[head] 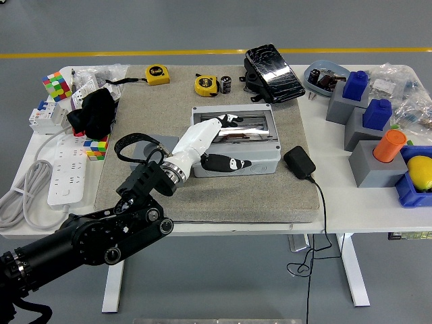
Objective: Fetch the battery,place it into the box,close the lid of the box
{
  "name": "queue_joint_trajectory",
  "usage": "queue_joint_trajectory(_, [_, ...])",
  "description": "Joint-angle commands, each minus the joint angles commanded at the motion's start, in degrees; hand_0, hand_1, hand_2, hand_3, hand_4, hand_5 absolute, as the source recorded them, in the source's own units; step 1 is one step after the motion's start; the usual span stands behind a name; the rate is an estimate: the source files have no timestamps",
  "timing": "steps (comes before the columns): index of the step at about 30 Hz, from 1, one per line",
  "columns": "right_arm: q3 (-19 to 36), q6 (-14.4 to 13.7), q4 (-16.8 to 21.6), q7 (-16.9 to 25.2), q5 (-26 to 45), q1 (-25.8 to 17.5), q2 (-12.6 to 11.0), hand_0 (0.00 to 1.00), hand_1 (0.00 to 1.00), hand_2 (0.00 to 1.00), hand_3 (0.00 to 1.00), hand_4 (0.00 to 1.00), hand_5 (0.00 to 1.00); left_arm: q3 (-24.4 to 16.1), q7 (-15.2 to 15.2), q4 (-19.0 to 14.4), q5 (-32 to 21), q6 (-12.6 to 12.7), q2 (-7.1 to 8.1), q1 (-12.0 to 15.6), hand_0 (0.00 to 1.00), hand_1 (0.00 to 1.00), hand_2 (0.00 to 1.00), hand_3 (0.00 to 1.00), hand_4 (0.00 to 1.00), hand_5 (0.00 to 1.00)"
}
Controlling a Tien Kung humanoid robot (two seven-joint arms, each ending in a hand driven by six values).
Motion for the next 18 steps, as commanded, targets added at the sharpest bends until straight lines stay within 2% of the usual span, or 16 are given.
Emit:
queue_joint_trajectory(4, [0.1, 0.0, 0.0, 0.0, -0.1, 0.1, 0.0, 0.703, 0.727, 0.719, 0.706, 0.998, 0.698, 0.2, -0.1, 0.5, -0.3, -0.1, 0.32, 0.2, 0.771, 0.778, 0.774, 0.815, 0.998, 0.317])
queue_joint_trajectory(8, [0.0, 0.0, 0.0, 0.0, -0.1, 0.1, 0.1, 0.703, 0.726, 0.718, 0.706, 0.998, 0.698, -0.8, -0.7, -0.5, -0.2, 0.0, 0.69, 0.5, 0.771, 0.776, 0.774, 0.815, 0.998, 0.314])
queue_joint_trajectory(18, [0.3, 0.0, 0.0, 0.0, 0.0, 0.1, 0.0, 0.701, 0.726, 0.718, 0.706, 0.998, 0.698, -8.2, -2.7, -6.1, 2.0, 1.1, 1.43, 3.9, 0.773, 0.777, 0.772, 0.809, 0.998, 0.316])
